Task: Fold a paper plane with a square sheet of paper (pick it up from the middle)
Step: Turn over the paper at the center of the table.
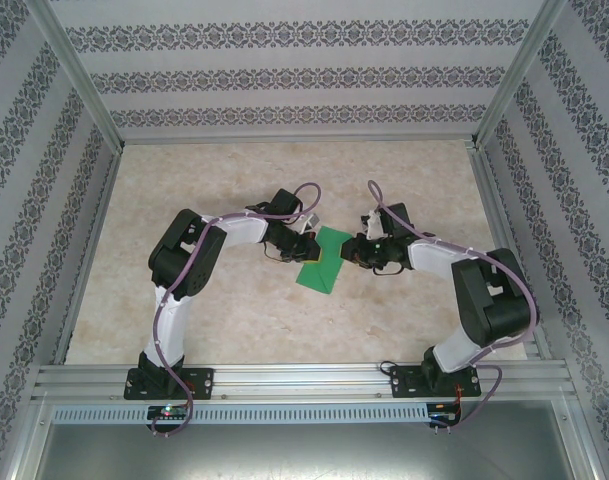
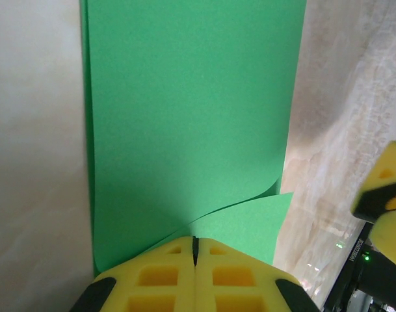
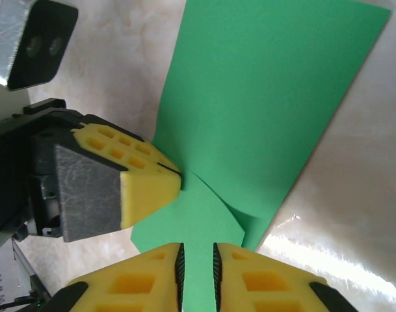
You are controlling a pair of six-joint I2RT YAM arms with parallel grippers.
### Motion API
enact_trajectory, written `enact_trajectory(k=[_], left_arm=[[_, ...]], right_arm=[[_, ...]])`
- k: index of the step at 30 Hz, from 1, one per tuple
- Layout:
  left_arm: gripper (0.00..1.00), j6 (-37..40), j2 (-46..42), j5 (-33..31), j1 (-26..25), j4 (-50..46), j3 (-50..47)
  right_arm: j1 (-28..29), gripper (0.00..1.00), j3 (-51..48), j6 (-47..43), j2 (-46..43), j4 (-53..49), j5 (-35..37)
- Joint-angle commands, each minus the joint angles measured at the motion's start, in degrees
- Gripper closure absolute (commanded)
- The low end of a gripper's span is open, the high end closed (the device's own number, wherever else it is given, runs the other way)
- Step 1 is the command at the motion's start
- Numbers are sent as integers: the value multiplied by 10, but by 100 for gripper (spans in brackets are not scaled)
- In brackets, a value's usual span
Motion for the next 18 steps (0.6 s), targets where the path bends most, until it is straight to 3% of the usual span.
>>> enact_trajectory(k=[1,18], left_arm=[[90,-8,-19,-10,11,-25,-10],[85,5,-46,-16,11,-62,21]], right_arm=[[-3,77,24,-40,27,-9,-20],[17,70,54,-61,76,-8,-63]])
